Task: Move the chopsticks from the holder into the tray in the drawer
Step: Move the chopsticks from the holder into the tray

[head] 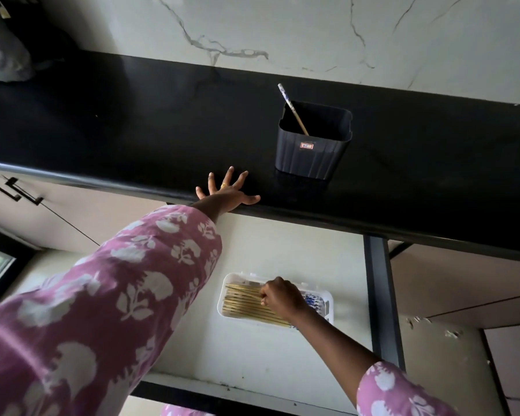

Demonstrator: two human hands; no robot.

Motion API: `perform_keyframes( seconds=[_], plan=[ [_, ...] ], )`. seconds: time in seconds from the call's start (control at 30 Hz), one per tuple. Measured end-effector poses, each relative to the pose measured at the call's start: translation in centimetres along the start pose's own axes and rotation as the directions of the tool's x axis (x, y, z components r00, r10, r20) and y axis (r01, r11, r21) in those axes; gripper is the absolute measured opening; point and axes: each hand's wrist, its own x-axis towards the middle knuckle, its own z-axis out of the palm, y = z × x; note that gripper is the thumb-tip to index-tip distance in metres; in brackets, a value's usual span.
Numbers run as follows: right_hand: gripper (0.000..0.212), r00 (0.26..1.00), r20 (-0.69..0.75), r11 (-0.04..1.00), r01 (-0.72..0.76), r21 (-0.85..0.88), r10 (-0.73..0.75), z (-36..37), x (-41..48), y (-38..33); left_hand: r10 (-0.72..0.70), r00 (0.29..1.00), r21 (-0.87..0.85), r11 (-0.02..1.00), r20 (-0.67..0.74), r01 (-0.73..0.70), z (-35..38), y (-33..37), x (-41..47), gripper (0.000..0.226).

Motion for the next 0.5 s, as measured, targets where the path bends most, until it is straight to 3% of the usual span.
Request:
perform_keyframes(
  seconds=[0.2, 0.5],
  plan=[
    [0.024, 0.996, -0.016, 0.980, 0.079, -0.182, -0.084, 2.9, 0.6, -0.2, -0.008, 1.000, -0.011, 1.000, 0.003, 0.008, 0.1, 0.0, 0.1, 0.084],
    [0.025, 0.988, 0.062, 0.948, 0.153, -0.279, -0.141, 3.0, 0.6, 0.0, -0.008, 1.000, -0.010, 1.000, 0.002, 0.008, 0.1, -0.1, 0.4, 0.084]
  ],
)
